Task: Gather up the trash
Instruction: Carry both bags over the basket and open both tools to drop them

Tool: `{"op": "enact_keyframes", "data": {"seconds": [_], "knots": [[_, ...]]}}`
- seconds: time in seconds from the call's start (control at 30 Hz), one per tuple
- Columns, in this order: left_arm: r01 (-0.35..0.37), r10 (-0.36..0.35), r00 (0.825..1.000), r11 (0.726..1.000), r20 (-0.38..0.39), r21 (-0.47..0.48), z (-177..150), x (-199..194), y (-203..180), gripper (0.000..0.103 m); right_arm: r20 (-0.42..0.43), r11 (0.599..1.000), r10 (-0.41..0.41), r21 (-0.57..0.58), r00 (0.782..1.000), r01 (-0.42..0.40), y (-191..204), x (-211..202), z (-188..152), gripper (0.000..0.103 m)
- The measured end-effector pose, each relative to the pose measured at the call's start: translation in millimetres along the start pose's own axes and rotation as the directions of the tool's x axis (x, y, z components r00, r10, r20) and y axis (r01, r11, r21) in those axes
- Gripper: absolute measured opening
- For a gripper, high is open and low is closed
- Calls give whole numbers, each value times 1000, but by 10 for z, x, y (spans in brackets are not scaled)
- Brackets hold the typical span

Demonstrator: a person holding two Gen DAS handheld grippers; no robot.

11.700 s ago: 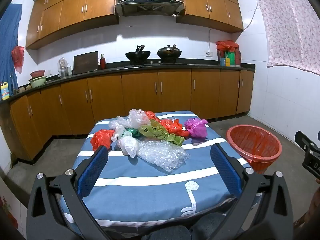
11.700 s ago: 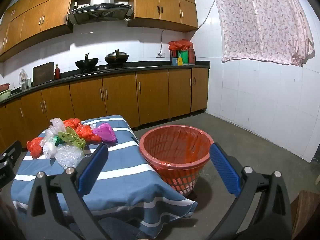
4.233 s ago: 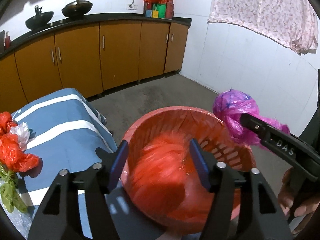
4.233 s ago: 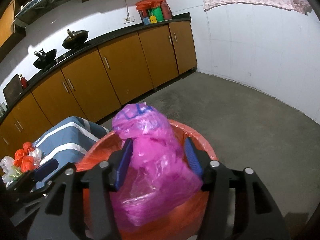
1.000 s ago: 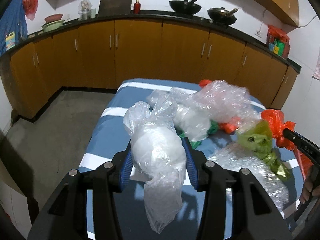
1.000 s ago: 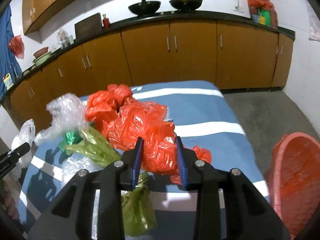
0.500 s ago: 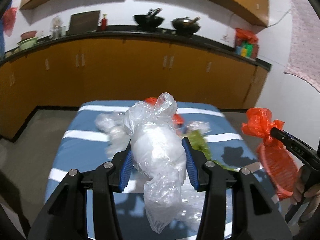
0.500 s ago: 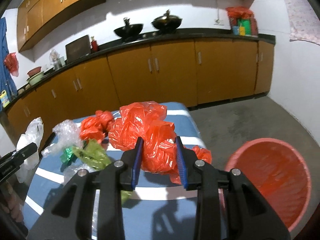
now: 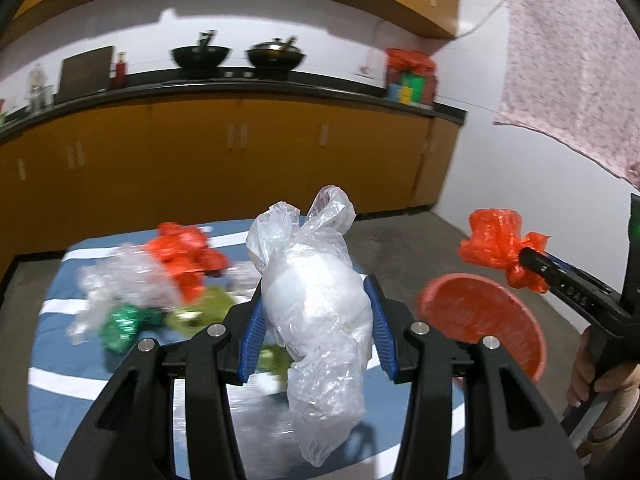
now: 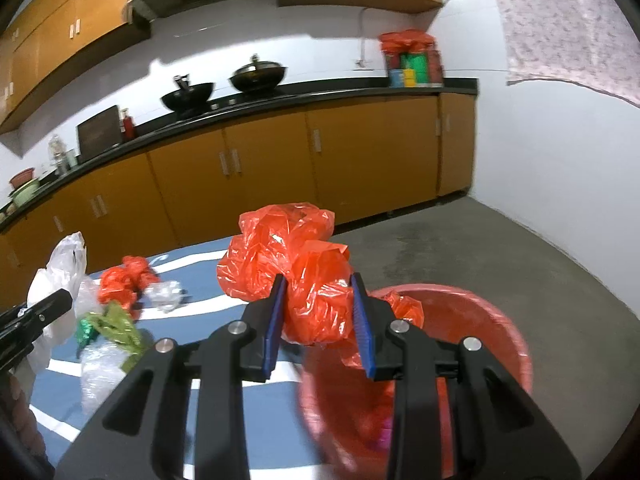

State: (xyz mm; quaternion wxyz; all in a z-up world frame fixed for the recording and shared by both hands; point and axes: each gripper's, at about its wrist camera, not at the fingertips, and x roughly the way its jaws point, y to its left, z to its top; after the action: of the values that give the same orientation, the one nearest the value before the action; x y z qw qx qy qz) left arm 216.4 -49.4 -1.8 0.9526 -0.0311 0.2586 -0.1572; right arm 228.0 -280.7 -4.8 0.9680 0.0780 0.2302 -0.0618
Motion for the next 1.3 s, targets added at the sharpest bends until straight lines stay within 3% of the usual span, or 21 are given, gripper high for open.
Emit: {"op": "enact_keyframes", "data": {"seconds": [0.3,0.6,1.3], "knots": [[120,-119,992,991,-33,58,5,272,-622,47,3,992,-111,67,994,111,-590,-140,-95,32],[218,-210,975,968,-71,127,-26,502,-1174,47,-6,978,-166,127,986,166,-945,-169,-184,32],[281,-251,953,942,-170,182,-200,940,-1560,47,-44,955,-196,220,980,200,-1243,96,-311,32]]}}
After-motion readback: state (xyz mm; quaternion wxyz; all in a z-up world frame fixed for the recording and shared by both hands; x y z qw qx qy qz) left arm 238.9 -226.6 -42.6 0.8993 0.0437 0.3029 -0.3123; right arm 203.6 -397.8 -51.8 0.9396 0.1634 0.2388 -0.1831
